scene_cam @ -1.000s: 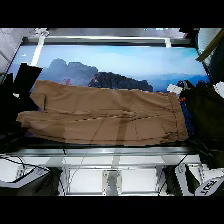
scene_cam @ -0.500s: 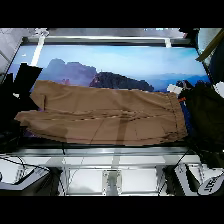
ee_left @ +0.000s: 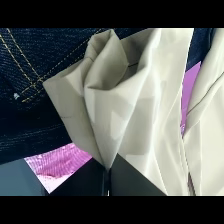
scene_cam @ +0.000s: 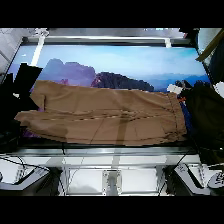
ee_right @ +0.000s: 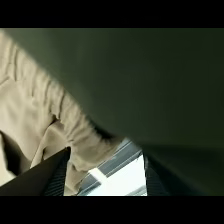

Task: Fold the clothes and pants, and hang the long-sleeved shirts on hangers.

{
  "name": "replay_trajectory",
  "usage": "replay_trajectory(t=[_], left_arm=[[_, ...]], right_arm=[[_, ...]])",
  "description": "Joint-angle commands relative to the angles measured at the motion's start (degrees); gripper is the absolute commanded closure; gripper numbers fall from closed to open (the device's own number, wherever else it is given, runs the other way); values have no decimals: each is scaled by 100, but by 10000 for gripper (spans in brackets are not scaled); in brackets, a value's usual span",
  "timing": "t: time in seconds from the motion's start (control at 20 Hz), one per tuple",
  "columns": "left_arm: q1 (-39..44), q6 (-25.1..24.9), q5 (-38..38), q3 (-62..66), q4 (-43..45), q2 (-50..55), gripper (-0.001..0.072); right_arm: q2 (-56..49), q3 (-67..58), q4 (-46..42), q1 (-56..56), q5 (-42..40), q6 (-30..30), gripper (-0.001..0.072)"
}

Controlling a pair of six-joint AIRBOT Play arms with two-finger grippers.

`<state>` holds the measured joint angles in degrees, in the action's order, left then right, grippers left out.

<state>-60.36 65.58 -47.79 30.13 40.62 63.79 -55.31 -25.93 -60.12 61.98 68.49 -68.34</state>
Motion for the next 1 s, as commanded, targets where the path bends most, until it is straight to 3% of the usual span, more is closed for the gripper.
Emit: replay_trajectory(t=[0.0, 0.1, 0.15, 0.25, 0.3, 0.5, 0.6, 0.7, 0.8, 0.9, 0.95], left_arm=[[2, -2, 2, 7, 4, -4, 700], [2, -4, 2, 7, 4, -4, 700], [2, -4, 2, 7, 4, -4, 699], [0, -203, 2, 11, 11, -7, 700], [0, -302, -24, 52, 116, -15, 700], [0, -181, -673, 809, 1126, -291, 701], [57, -81, -907, 1370, 1134, -487, 702], [483, 103, -901, 1965, 1147, -564, 703], [1294, 278, -540, 2470, 1178, -481, 704], [2205, 863, 280, 2861, 1582, -205, 704], [2608, 1429, 627, 3071, 2094, 52, 704]], right_arm=[[-382, 2, 61, -157, -111, 164, 194], [-505, 2, 59, -439, -286, 166, 230], [-518, 2, 59, -592, -385, 170, 326], [-516, -9, 109, -833, -463, 205, 622], [-514, -57, 105, -870, -396, 203, 674], [-295, -835, 20, -863, 684, 203, 673], [-57, -1410, 608, -885, 1047, 197, 675], [15, -1895, 1305, -1176, 824, 116, 676], [-125, -2240, 1386, -1849, 269, -240, 676], [-468, -2472, 1248, -2573, -382, -597, 676], [-680, -2586, 1174, -2850, -726, -815, 676]])
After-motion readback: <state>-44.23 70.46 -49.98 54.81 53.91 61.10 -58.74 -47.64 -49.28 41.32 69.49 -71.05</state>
